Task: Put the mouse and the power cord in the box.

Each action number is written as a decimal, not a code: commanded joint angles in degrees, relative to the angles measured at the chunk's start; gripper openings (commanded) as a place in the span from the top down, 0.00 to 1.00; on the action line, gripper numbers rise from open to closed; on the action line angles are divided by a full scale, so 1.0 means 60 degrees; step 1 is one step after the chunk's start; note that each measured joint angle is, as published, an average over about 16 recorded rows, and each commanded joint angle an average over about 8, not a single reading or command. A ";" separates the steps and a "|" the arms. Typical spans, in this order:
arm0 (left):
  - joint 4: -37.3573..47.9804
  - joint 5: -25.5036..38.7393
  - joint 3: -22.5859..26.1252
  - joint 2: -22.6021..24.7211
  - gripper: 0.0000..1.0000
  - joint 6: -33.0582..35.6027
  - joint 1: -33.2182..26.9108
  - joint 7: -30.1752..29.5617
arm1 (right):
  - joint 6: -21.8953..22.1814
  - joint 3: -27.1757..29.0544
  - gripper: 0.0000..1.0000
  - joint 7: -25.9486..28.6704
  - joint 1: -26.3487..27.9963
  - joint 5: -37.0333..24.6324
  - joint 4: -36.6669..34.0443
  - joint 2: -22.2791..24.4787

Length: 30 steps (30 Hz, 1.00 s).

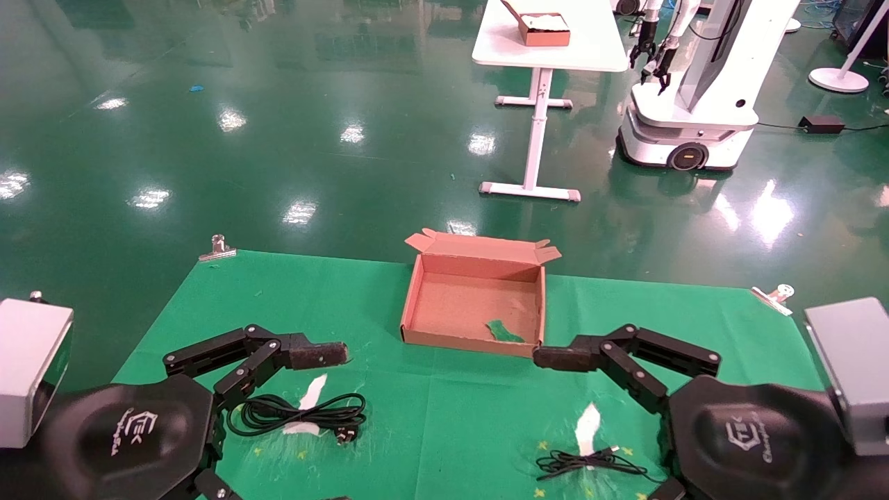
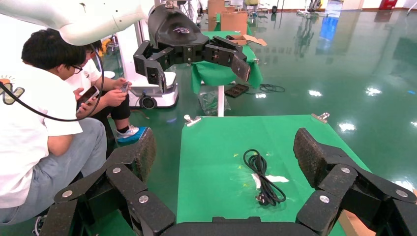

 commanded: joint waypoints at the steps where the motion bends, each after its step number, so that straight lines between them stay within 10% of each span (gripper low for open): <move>1: 0.0000 0.0000 0.0000 0.0000 0.00 0.0000 0.0000 0.0000 | 0.0000 0.0000 0.00 0.0000 0.0000 0.0000 0.0000 0.0000; 30: -0.0034 0.0108 0.0033 -0.0032 0.00 0.0008 0.0005 0.0017 | -0.0003 0.0003 0.00 0.0000 -0.0002 0.0005 0.0002 0.0003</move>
